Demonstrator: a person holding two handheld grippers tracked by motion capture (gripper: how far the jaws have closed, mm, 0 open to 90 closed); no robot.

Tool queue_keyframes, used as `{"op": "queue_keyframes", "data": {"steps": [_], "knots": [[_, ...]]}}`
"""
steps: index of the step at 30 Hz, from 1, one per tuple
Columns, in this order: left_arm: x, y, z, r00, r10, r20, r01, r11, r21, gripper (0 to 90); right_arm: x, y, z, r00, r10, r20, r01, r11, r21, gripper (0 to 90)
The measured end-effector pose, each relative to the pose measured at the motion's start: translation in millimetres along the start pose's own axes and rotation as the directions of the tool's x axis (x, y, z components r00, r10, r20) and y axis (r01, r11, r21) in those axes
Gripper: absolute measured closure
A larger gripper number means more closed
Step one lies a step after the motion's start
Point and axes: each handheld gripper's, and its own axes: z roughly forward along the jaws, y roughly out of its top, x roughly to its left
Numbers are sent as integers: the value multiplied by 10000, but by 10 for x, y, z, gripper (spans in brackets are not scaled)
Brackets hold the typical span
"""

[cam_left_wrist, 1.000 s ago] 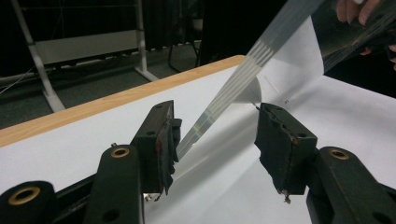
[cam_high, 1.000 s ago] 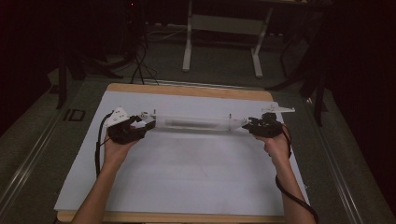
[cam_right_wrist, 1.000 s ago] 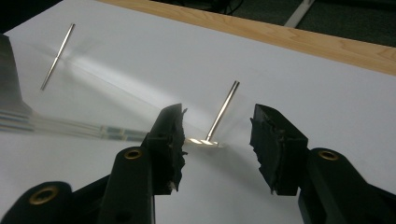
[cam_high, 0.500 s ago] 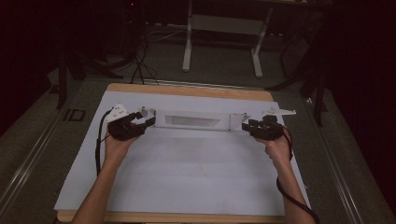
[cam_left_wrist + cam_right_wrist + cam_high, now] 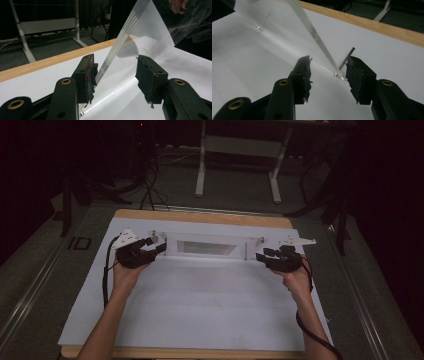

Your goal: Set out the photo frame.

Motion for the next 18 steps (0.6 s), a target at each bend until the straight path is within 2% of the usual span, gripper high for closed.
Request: {"op": "queue_keyframes", "data": {"steps": [7,18], "knots": [[1,1,7,10000,-73,-26,73,10000,-45,497,63,85,67,9994,-312,-123,310,9994,-166,509],[13,12,23,9999,-134,-71,133,9999,-70,498,111,146,173,9987,-489,-169,482,9980,-414,492]]}}
